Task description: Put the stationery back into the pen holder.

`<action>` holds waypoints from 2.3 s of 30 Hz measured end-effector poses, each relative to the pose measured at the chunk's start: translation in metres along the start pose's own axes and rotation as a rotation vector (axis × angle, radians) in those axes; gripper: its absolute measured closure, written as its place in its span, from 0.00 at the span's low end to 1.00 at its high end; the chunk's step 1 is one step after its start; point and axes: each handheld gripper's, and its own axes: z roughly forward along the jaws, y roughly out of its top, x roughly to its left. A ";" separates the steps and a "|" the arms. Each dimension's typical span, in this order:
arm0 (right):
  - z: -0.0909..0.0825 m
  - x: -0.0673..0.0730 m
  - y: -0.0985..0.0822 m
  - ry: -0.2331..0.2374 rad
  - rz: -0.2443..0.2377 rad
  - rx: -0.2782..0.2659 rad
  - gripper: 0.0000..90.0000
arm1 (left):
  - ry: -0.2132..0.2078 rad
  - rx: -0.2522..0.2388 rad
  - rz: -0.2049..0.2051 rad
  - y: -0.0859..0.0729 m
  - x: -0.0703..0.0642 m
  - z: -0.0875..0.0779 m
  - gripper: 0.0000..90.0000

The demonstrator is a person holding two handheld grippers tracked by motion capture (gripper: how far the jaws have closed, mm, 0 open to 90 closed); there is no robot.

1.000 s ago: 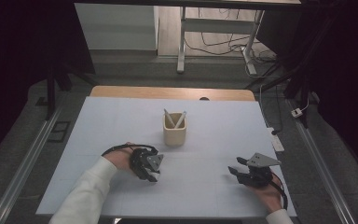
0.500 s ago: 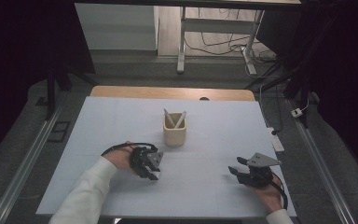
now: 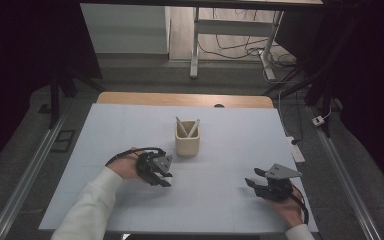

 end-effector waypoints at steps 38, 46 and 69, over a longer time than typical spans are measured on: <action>0.001 0.000 -0.001 0.002 0.004 -0.001 0.51 | 0.175 -0.255 -0.141 -0.007 0.005 -0.045 0.74; 0.001 0.000 0.000 0.002 0.002 0.002 0.51 | 0.222 -0.308 -0.238 -0.009 0.009 -0.051 0.74; 0.001 -0.001 0.000 -0.004 -0.004 0.006 0.51 | 0.341 -0.501 -0.404 -0.019 0.014 -0.063 0.74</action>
